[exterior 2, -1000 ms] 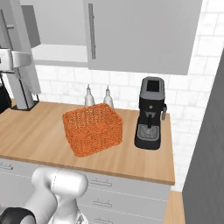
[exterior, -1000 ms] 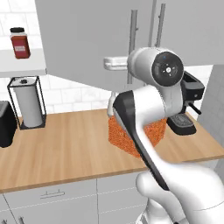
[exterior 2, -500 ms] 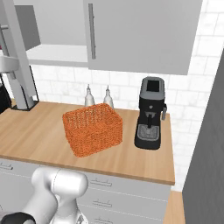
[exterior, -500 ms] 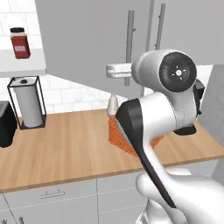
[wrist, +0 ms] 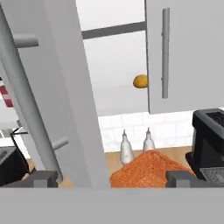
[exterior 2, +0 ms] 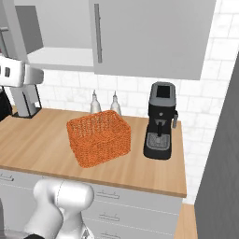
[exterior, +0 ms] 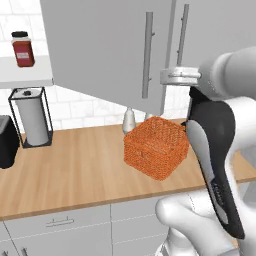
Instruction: Open the cabinet, pick up the bread from the cabinet and place it in the basket. Then move the basket to the dining counter.
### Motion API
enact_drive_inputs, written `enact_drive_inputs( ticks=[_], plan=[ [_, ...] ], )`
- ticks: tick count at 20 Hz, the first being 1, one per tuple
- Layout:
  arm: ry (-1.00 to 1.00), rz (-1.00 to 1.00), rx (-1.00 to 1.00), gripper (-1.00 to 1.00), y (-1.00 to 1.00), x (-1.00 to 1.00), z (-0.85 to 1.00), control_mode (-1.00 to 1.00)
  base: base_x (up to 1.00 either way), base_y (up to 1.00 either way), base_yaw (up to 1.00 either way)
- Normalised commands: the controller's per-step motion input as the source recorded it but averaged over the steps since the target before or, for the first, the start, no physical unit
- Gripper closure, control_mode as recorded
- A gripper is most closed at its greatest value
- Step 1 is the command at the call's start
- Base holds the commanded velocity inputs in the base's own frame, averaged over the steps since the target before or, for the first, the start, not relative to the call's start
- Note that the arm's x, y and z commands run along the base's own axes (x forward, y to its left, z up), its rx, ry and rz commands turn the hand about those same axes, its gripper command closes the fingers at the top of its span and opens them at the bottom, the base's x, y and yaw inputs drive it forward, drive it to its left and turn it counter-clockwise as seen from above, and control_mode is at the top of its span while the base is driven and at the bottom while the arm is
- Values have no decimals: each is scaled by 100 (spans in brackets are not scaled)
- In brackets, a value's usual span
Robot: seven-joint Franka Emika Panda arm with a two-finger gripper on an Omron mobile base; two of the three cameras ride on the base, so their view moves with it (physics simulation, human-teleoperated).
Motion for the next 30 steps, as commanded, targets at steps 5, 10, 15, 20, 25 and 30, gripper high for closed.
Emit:
enact_drive_inputs(
  ticks=[5, 10, 15, 20, 25, 30],
  plan=[
    [19, 15, 33, -100, -78, 32, 0, -100, 0, 0, 0],
    [23, 11, 21, -100, -26, 88, 0, -100, 0, 0, 0],
    [15, 0, 19, -100, 30, 100, -12, -100, 0, 0, 0],
    [10, -5, 31, -100, 32, 62, -10, -100, 0, 0, 0],
    [7, -11, 42, -100, 4, 47, -23, -100, 0, 0, 0],
    [10, -5, 22, -100, 72, 28, -14, -100, 0, 0, 0]
  ],
)
